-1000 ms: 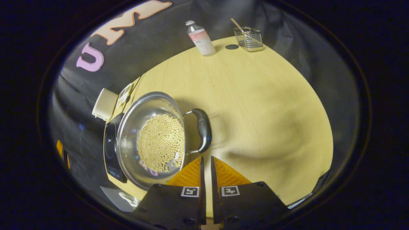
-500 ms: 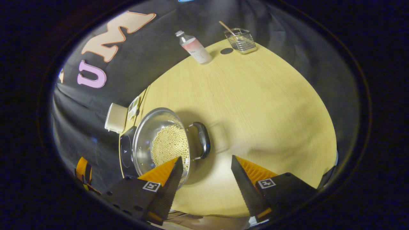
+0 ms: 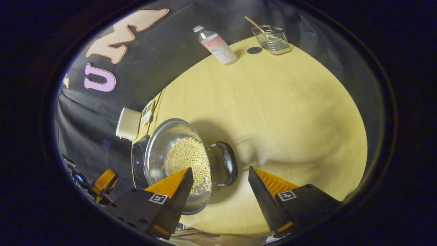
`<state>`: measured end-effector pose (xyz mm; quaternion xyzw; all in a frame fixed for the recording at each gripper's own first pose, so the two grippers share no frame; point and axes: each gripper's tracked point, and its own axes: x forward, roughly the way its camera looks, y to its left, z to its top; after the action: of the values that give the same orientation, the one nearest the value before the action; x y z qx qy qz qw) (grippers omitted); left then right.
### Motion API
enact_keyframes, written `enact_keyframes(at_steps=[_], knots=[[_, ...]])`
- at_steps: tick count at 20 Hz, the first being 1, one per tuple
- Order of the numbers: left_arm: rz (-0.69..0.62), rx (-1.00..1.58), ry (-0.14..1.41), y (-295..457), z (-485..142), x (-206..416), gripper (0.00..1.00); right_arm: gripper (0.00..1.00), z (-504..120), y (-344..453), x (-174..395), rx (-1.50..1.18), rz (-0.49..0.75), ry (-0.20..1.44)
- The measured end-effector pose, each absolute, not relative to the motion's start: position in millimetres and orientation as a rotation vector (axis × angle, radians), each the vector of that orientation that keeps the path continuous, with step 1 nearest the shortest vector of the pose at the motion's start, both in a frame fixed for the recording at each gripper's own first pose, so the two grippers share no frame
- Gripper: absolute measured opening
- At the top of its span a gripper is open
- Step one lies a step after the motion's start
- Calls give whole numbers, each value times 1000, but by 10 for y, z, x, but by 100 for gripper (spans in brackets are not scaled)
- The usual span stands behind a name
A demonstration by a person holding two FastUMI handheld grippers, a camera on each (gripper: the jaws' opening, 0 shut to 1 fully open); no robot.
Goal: First push the handle of the pot to place it horizontally, then grasp the pot with both hands and set it on the induction cooktop.
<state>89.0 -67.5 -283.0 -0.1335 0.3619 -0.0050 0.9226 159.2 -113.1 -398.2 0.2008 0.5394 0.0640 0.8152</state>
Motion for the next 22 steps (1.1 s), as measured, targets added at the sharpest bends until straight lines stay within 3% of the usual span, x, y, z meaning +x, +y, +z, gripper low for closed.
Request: enact_keyframes(at_steps=[3, 4, 5, 14, 15, 16, 19, 20, 21, 22], knots=[[-51, -292, 833, -716, -3132, 973, 93, 100, -4062, -1111, 1641, 440, 133, 1177], [-54, -298, 860, -717, -3243, 999, 93, 92, -4090, -1100, 1653, 443, 135, 1183], [-57, -302, 887, -712, -3337, 1022, 94, 100, -4128, -1094, 1675, 444, 134, 1190], [-82, -278, 1038, -748, -3813, 1077, 94, 99, -4355, -974, 1719, 444, 153, 1262], [-84, -284, 1047, -767, -3849, 1085, 94, 89, -4366, -956, 1728, 448, 157, 1269], [-88, -296, 1053, -798, -3881, 1098, 94, 99, -4377, -934, 1735, 452, 159, 1275], [-96, -334, 1082, -898, -3985, 1106, 92, 98, -4443, -898, 1756, 457, 159, 1284], [-96, -338, 1093, -918, -4028, 1106, 92, 88, -4456, -882, 1764, 461, 161, 1286], [-102, -345, 1102, -953, -4073, 1113, 92, 98, -4466, -871, 1772, 464, 165, 1289], [-108, -354, 1106, -991, -4102, 1120, 92, 98, -4473, -867, 1775, 466, 167, 1289]])
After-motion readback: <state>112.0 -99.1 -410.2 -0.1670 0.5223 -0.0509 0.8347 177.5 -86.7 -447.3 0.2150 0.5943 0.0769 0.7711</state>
